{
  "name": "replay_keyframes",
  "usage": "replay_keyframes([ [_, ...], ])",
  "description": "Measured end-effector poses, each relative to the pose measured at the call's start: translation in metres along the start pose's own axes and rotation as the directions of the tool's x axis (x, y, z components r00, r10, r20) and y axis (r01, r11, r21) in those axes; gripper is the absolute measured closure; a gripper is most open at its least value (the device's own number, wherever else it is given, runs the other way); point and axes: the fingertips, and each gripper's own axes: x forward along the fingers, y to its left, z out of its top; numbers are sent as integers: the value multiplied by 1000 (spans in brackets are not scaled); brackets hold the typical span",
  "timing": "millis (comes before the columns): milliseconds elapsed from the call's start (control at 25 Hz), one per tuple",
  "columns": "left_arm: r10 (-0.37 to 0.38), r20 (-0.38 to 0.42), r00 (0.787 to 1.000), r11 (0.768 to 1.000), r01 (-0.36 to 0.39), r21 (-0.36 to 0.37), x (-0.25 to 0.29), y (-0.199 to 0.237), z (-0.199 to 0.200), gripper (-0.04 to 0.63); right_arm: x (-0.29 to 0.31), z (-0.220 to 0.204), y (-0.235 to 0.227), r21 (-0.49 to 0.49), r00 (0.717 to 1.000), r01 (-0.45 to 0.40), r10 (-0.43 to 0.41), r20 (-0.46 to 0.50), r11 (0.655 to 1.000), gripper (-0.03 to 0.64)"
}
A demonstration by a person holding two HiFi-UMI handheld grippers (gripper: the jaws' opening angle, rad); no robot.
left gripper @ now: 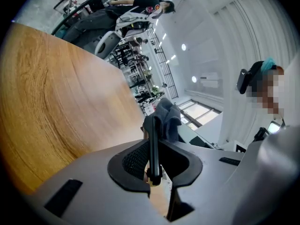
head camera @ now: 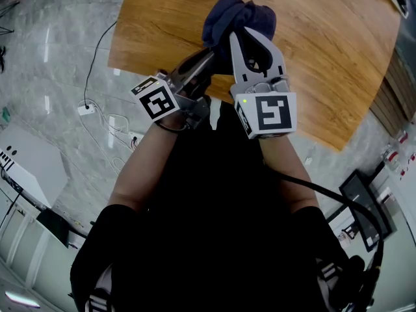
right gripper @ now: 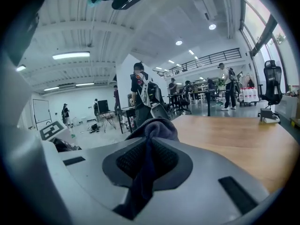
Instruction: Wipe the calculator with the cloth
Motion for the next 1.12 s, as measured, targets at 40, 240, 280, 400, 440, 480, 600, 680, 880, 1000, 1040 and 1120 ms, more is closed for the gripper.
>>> replay_keyframes([
  [40,1,0,1000,1000,-1,-3,0,1,0,526,1,1,9,-13,1000,-25,25,-2,1000,580],
  [240,-1,76,997,997,7,-72,-8,9,19,526,-2,-4,44,-12,993,-119,119,-15,993,580],
  [280,-5,94,996,997,13,-81,-9,11,25,526,-4,-6,49,-6,991,-130,130,-18,991,580],
  [400,-14,148,989,995,29,-100,-13,13,43,526,-12,-12,62,10,985,-169,169,-26,986,580],
  [440,-15,166,986,994,33,-106,-14,13,48,526,-16,-15,67,14,983,-182,182,-32,983,580],
  [480,-18,181,983,993,38,-110,-16,13,54,526,-20,-19,70,19,980,-191,192,-42,981,580],
  [600,-33,212,977,993,56,-103,-19,8,69,526,-30,-35,69,50,979,-182,186,-83,982,580],
  [680,-42,225,973,993,65,-95,-21,3,77,526,-34,-46,59,67,981,-156,162,-104,986,580],
  [880,-63,265,962,988,97,-118,-26,-10,91,526,-37,-69,20,70,991,-88,95,-95,994,580],
  [1000,-97,276,956,977,144,-157,-23,-23,91,526,-38,-75,6,82,992,-108,112,-56,991,580],
  [1040,-109,273,956,972,160,-174,-22,-27,90,526,-38,-73,5,81,990,-134,136,-26,988,580],
  [1120,-132,266,955,957,193,-218,-20,-33,84,526,-40,-66,8,75,980,-195,193,41,978,580],
])
